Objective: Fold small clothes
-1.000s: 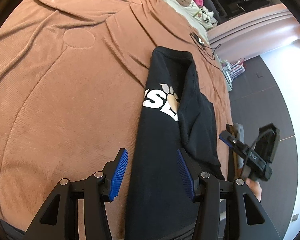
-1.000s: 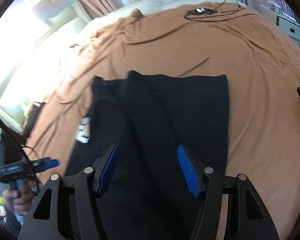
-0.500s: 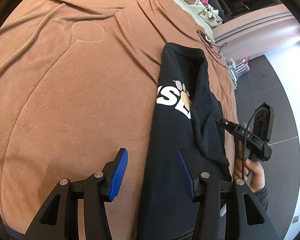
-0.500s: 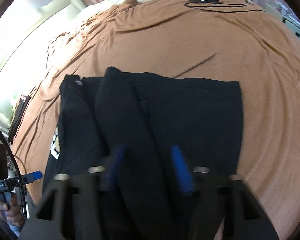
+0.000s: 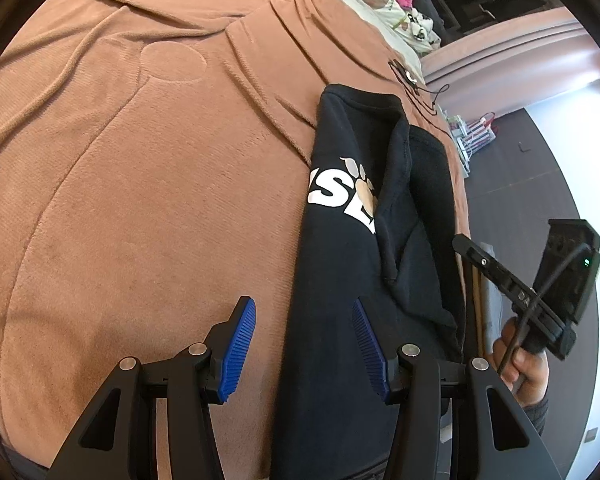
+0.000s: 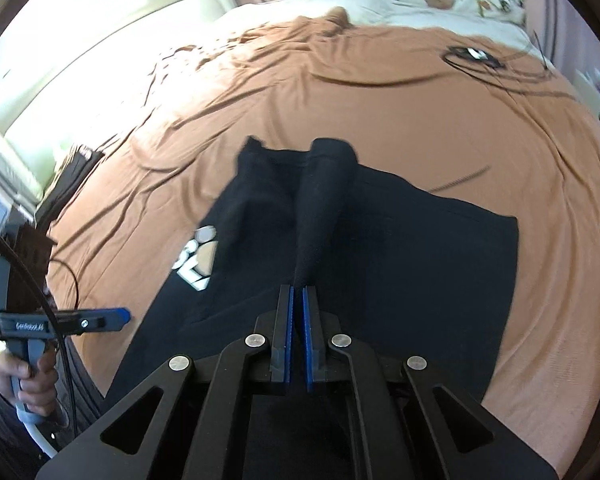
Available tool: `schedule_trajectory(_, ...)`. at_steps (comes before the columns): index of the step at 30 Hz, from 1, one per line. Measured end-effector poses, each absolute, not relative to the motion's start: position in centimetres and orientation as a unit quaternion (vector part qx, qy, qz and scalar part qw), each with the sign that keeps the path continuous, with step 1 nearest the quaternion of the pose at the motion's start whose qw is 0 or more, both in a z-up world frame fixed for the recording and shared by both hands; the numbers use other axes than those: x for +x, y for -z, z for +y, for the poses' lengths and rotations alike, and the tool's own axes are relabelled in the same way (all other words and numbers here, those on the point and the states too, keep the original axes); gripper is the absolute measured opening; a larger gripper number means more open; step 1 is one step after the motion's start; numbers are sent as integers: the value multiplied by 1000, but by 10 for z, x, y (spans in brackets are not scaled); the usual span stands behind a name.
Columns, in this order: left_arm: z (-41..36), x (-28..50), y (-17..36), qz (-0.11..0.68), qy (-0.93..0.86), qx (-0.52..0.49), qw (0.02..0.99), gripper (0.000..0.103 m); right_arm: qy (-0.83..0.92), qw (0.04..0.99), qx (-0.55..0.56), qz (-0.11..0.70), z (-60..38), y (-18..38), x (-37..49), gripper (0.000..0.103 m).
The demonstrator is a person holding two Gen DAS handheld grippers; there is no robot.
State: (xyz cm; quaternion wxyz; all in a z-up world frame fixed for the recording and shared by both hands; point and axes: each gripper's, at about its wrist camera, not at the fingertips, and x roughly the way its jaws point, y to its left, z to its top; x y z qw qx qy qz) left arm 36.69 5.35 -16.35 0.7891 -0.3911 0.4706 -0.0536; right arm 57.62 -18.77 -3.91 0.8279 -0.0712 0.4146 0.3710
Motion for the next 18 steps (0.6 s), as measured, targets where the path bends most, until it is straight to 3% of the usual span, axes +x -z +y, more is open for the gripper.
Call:
schedule_trajectory(9,62,360,162,465,48,-395,791,53,-406,815,-118,395,-148,35,548,0)
schedule_trajectory(14,66,358,164,464,46,-396,791,53,-360,844,-32,397,-183,18,582,0)
schedule_trajectory(18,63,360,165,467,48,-395,790,53,-293,866,-25,404,-209,24,606,0)
